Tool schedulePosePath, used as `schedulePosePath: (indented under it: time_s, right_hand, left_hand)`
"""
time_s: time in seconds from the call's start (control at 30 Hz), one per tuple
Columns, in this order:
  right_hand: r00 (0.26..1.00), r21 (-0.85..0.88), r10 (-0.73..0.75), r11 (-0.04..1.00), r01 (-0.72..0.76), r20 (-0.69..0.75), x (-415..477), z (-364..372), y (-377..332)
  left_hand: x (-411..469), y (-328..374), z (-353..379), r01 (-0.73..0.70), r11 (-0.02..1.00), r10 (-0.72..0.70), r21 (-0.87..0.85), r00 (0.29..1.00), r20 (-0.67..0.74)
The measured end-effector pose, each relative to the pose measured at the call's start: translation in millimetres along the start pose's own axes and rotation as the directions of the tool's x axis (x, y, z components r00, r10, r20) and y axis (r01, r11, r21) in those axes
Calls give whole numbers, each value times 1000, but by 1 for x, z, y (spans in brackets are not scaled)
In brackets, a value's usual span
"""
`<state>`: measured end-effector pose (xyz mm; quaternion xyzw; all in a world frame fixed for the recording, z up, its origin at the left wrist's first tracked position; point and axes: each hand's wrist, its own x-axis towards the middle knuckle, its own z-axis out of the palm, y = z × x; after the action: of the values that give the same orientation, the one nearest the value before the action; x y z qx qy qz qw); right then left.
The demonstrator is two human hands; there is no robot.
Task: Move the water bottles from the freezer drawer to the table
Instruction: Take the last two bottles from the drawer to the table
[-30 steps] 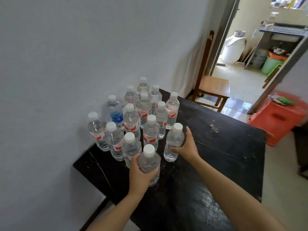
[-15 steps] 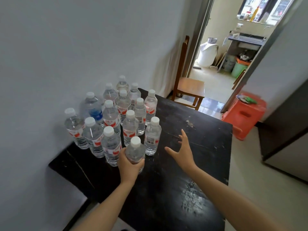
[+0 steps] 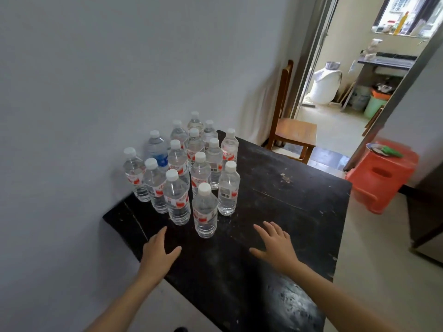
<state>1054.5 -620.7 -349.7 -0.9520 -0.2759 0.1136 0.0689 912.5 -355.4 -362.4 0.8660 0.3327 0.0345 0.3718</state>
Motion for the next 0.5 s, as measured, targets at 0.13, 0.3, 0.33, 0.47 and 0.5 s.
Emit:
schedulePosePath:
  time_s: [0.13, 0.3, 0.33, 0.47, 0.5]
  right_hand:
    - [998, -45, -2, 999, -1, -65, -11, -8, -2]
    - [982, -77, 131, 987, -142, -133, -46, -12, -17]
    - [977, -85, 156, 982, -169, -142, -54, -12, -20]
    - [922, -37, 318, 942, -333, -221, -101, -7, -50]
    - [899, -9, 364, 926, -377, -242, -113, -5, -59]
  left_hand:
    - [-2, -6, -23, -54, 986, 58, 159, 998, -20]
    - [1, 3, -39, -162, 954, 160, 251, 987, 26]
    - [2, 4, -40, -195, 945, 192, 264, 981, 36]
    - [7, 5, -61, -373, 887, 366, 274, 927, 77]
    - [7, 6, -68, -415, 871, 410, 262, 909, 77]
